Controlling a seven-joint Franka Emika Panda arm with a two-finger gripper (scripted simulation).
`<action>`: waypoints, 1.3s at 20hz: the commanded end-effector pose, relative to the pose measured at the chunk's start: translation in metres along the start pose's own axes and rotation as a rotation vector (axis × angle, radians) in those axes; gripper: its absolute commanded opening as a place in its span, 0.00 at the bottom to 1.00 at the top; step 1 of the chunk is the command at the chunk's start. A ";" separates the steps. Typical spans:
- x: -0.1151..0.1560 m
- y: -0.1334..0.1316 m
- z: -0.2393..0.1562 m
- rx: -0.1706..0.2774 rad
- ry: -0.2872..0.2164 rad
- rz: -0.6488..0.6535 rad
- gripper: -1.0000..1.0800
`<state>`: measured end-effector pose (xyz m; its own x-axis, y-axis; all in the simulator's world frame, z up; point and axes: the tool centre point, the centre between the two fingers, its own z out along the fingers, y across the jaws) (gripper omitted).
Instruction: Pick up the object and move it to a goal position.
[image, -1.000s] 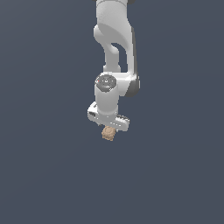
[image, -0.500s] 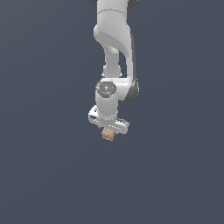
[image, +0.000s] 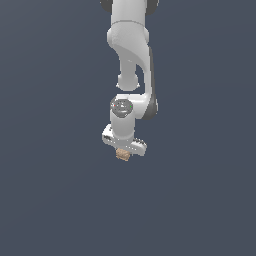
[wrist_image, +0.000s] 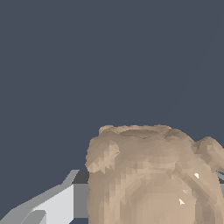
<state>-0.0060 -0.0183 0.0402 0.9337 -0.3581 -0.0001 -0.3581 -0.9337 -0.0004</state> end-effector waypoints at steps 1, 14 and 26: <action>0.000 0.001 0.001 -0.001 0.000 0.001 0.00; -0.002 0.012 -0.003 0.000 0.000 0.001 0.00; -0.018 0.113 -0.031 0.000 0.000 0.001 0.00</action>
<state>-0.0542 -0.1023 0.0663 0.9337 -0.3582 -0.0009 -0.3582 -0.9337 -0.0007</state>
